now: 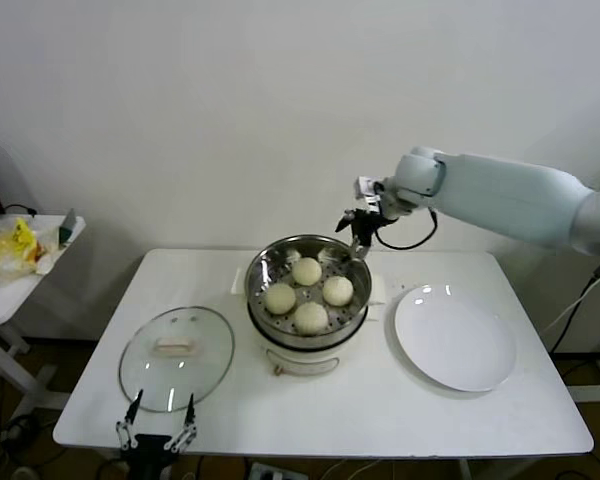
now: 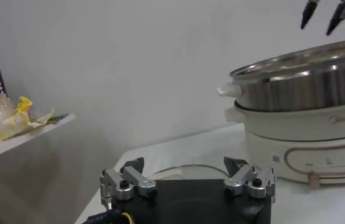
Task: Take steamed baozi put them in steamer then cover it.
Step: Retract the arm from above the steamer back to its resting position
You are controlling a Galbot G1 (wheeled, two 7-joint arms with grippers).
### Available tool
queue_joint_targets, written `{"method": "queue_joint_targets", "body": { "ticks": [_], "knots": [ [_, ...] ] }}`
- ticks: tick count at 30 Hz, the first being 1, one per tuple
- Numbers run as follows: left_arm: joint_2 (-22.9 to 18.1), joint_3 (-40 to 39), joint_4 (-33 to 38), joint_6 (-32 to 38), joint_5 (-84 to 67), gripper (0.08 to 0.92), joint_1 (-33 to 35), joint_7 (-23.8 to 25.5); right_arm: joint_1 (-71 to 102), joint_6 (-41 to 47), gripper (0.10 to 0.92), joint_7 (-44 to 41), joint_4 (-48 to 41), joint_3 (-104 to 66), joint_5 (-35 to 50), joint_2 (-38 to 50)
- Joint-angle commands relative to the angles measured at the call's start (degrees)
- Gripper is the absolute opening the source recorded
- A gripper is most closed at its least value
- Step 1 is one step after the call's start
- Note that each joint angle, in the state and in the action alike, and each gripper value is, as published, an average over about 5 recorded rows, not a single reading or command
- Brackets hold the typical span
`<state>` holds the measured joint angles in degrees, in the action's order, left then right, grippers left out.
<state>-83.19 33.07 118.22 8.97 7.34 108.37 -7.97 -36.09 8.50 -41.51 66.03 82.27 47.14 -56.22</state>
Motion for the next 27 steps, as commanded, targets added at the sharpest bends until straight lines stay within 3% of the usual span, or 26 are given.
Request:
{"method": "queue_joint_targets", "body": {
  "ticks": [1,7,11,19,22,27],
  "knots": [
    [-0.55,0.49,0.57,0.46,3.28,0.823,-0.42,-1.74,25.33,-13.36,0.823,22.1,7.57,-34.31,-2.91,16.39],
    [-0.92,0.31,1.28,0.14,12.57,0.823,-0.77,-5.69,45.75,-15.75,0.823,28.38,12.07,-53.75,-3.72,20.13],
    [-1.13,0.07,2.72,-1.33,18.74,0.823,-0.8,-6.04,58.17,-16.47,0.823,32.74,12.3,-58.11,-3.74,20.89],
    [0.48,2.34,5.67,-8.04,38.33,0.823,-3.33,-7.73,86.41,-18.8,0.823,39.58,28.08,-96.61,-4.58,15.78],
    [2.06,2.15,6.08,-10.58,43.9,0.823,-4.91,-6.07,95.28,-18.71,0.823,39.8,29.0,-99.37,-4.63,12.14],
    [4.73,1.06,5.85,-13.06,49.56,0.823,-7.79,-1.97,104.88,-17.95,0.823,39.31,36.85,-118.15,-5.22,5.4]
  ]
}}
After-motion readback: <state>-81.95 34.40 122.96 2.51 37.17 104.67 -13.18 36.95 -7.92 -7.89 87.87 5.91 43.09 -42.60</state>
